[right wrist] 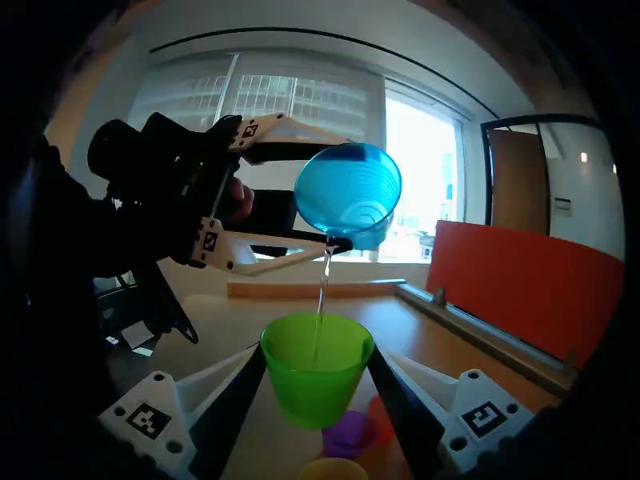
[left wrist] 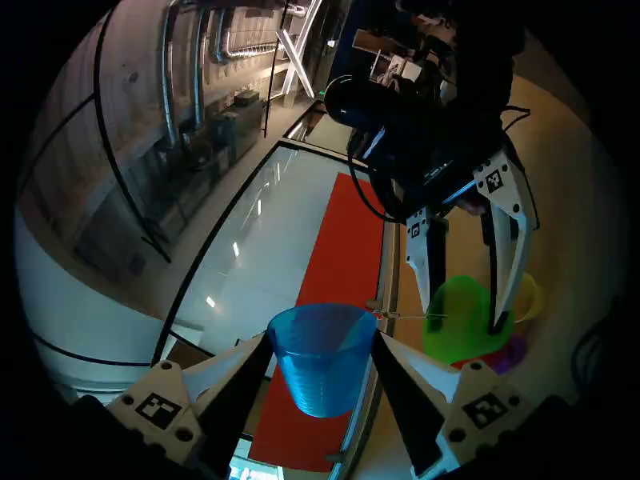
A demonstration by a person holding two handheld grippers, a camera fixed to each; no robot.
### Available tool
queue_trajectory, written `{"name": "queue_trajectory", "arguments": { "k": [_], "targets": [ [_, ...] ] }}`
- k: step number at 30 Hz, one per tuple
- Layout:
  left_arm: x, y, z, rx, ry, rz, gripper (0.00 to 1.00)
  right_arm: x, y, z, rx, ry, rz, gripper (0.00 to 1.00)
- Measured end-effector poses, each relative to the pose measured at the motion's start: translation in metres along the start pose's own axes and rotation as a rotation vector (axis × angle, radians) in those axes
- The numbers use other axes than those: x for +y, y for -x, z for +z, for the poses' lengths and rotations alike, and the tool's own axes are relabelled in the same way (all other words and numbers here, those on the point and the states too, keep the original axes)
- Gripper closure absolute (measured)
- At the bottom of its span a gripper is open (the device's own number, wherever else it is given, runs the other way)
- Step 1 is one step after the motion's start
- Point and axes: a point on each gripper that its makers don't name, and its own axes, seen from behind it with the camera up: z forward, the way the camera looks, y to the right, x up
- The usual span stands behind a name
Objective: Pour water
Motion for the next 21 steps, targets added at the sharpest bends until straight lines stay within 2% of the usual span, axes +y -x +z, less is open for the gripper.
{"name": "queue_trajectory", "arguments": {
  "k": [21],
  "targets": [
    [0.0035,-0.0002,0.002,0.001,0.0,0.038,0.14,-0.0008,0.0013,-0.0004,0.0,-0.001,-0.003,0.1]
  ]
}}
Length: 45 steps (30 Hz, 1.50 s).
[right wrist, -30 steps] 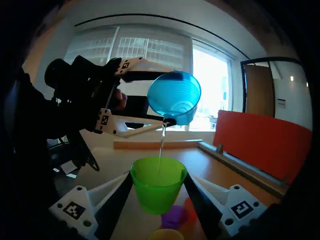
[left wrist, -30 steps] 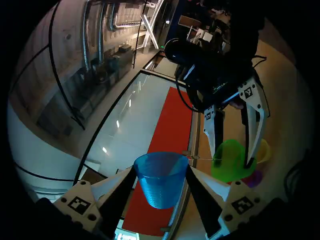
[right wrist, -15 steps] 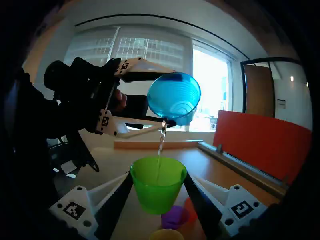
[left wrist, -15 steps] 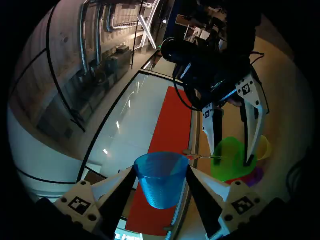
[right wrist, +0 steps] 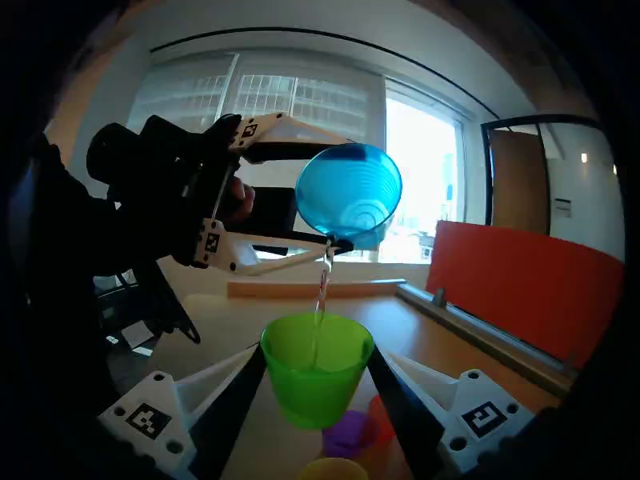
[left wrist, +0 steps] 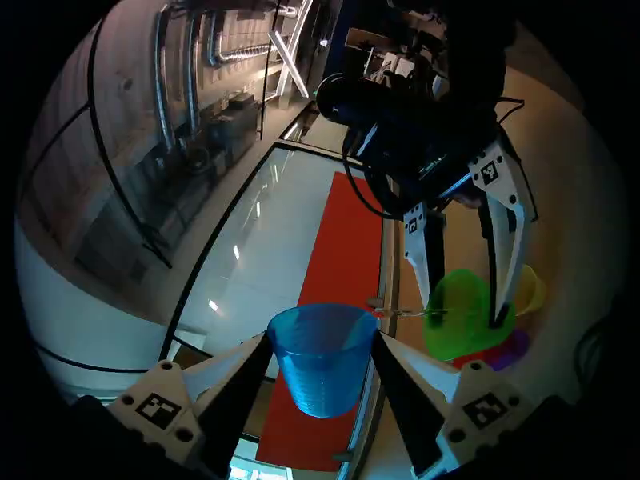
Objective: Pour water
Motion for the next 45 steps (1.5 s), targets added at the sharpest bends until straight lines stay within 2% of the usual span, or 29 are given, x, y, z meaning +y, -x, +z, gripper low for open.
{"name": "queue_trajectory", "arguments": {
  "k": [24,36,45],
  "targets": [
    [0.0002,-0.0016,-0.0024,-0.002,0.004,0.038,0.14,0.0009,0.001,-0.0002,0.0,0.0,-0.005,0.1],
    [0.0071,-0.0025,0.0,0.003,0.01,0.056,0.14,0.0025,-0.0003,-0.0005,0.003,0.004,-0.009,0.1],
    [0.0041,-0.004,-0.0004,0.007,0.005,0.065,0.14,0.0027,0.0003,-0.0014,0.002,0.007,-0.011,0.1]
  ]
}}
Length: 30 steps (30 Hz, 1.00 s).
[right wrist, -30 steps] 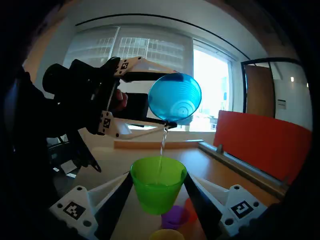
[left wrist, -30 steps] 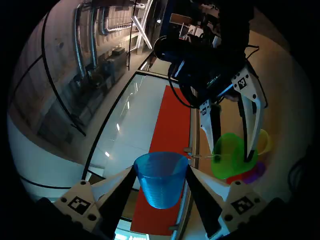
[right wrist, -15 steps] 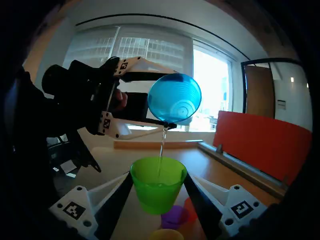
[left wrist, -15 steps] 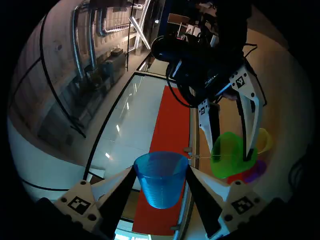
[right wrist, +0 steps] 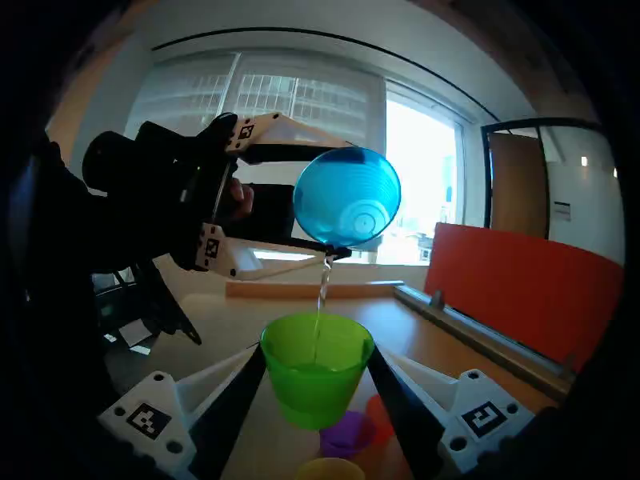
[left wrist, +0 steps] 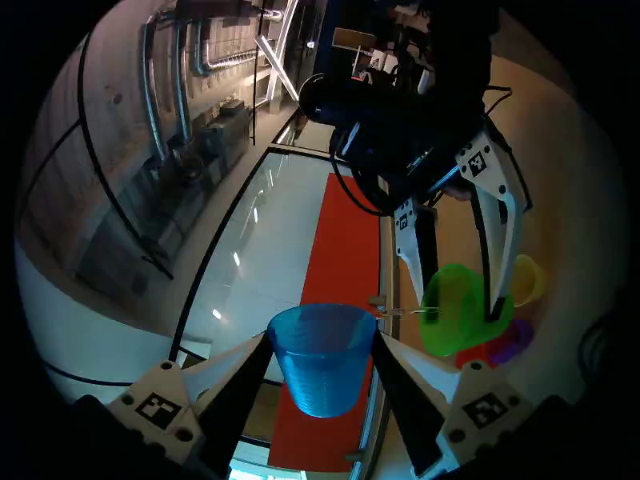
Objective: Pour water
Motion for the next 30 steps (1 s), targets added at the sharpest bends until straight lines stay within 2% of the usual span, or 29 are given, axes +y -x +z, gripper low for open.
{"name": "queue_trajectory", "arguments": {
  "k": [15,30],
  "targets": [
    [-0.0021,-0.002,-0.0029,0.001,0.001,0.046,0.14,-0.0014,-0.0026,0.0027,0.0,-0.003,-0.002,0.1],
    [0.0014,0.0027,0.0032,0.003,0.003,0.077,0.14,-0.0012,-0.0015,0.0014,-0.001,-0.003,-0.002,0.1]
  ]
}}
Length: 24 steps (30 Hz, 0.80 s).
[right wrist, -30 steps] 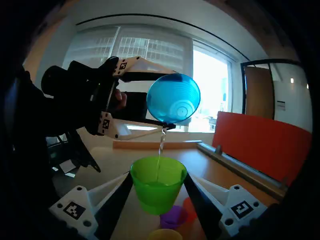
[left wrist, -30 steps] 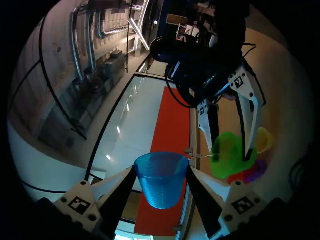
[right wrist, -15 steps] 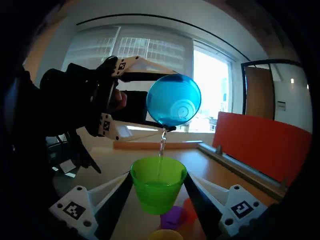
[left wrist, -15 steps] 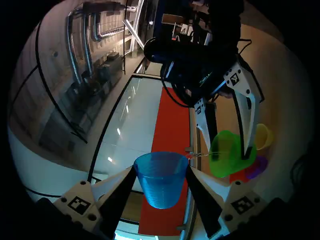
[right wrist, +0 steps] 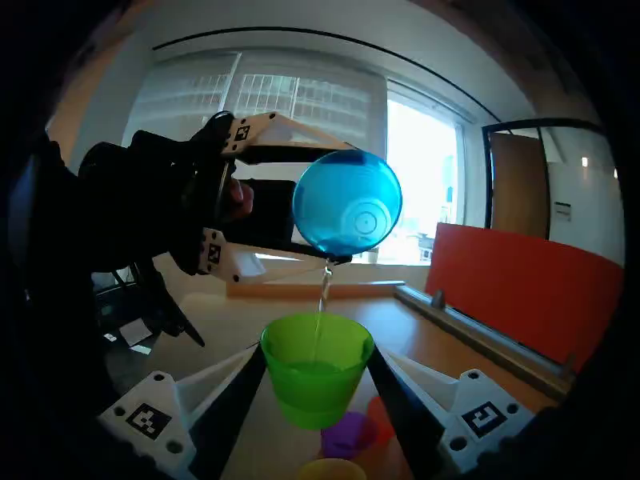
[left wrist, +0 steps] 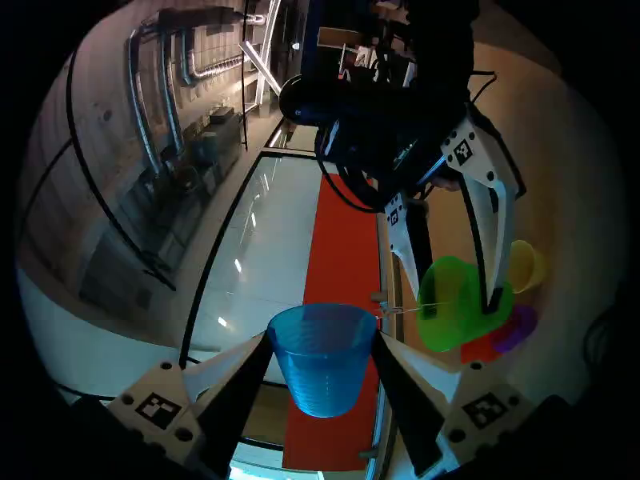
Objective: Pour water
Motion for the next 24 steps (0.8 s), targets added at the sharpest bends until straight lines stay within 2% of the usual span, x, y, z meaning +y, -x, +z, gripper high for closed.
{"name": "queue_trajectory", "arguments": {
  "k": [24],
  "targets": [
    [-0.0032,-0.0057,-0.0032,0.003,-0.007,0.067,0.14,-0.0005,0.0003,-0.002,0.001,0.004,-0.002,0.09]
  ]
}}
